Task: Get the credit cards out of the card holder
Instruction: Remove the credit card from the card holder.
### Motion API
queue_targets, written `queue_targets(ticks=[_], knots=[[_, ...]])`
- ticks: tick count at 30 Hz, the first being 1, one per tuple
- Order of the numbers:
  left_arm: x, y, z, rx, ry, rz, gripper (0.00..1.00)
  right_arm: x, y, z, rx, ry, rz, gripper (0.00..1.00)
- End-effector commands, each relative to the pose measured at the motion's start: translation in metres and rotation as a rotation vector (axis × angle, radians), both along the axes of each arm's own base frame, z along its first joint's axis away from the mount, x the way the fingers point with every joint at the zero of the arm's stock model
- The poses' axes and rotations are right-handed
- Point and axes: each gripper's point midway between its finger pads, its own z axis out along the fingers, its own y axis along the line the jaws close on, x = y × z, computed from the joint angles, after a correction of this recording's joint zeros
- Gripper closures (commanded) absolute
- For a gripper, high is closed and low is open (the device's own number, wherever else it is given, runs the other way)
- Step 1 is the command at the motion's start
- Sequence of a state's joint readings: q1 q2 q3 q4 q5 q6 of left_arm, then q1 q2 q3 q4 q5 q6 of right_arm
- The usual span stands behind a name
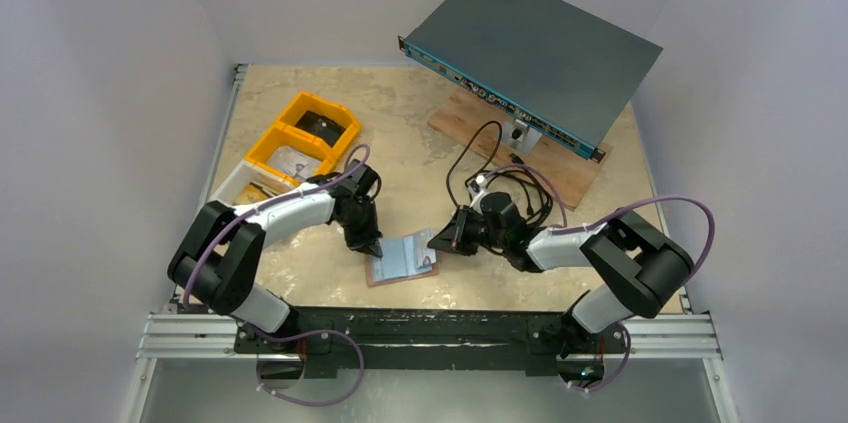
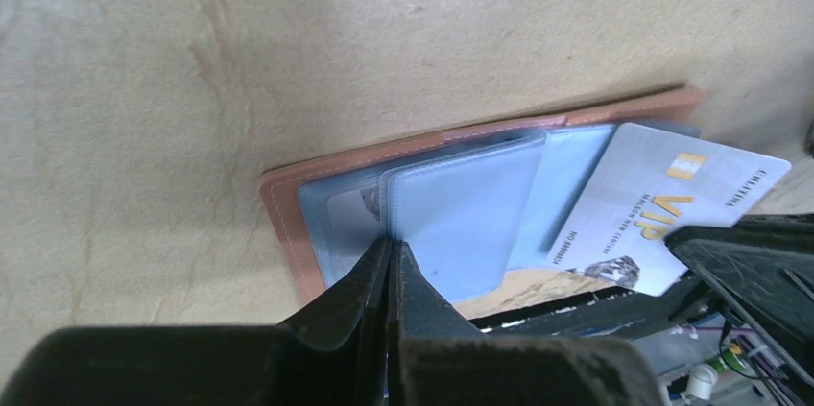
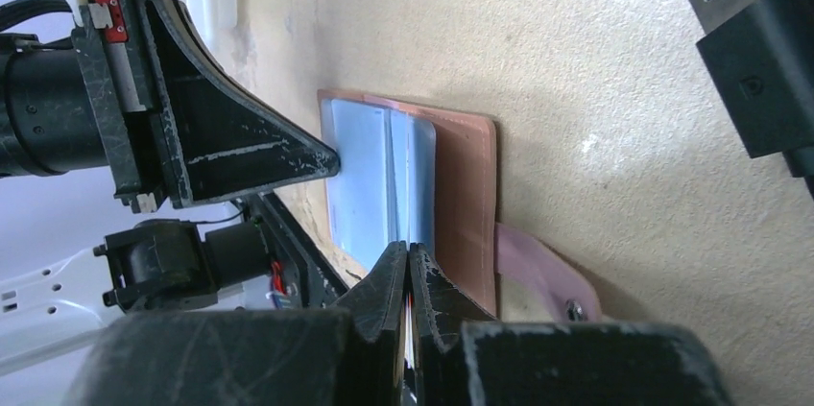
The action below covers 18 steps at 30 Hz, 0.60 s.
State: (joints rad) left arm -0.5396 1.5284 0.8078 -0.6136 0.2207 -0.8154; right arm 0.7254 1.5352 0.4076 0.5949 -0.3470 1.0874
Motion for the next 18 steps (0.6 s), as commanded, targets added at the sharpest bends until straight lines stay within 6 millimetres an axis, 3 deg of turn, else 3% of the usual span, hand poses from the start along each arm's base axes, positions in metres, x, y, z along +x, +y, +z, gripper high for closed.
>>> queue_targets(ticks=[1,3,9,15,18], knots=[[0.014,0.015,0.011,0.088,-0.088,-0.014,1.00,0.013,0.005,0.021,-0.001,-0.071,0.006,1.00],[0.019,0.011,0.026,0.066,-0.122,-0.019,0.99,0.013,0.008,0.030,0.016,-0.081,0.017,1.00],[0.030,0.006,0.077,0.009,-0.236,-0.033,0.62,0.016,0.013,0.056,0.055,-0.115,0.027,1.00],[0.035,0.002,0.120,-0.144,-0.327,-0.028,0.37,0.017,0.024,0.093,0.170,-0.136,0.054,1.00],[0.036,-0.003,0.144,-0.258,-0.392,-0.029,0.34,0.017,0.028,0.118,0.265,-0.137,0.080,1.00]])
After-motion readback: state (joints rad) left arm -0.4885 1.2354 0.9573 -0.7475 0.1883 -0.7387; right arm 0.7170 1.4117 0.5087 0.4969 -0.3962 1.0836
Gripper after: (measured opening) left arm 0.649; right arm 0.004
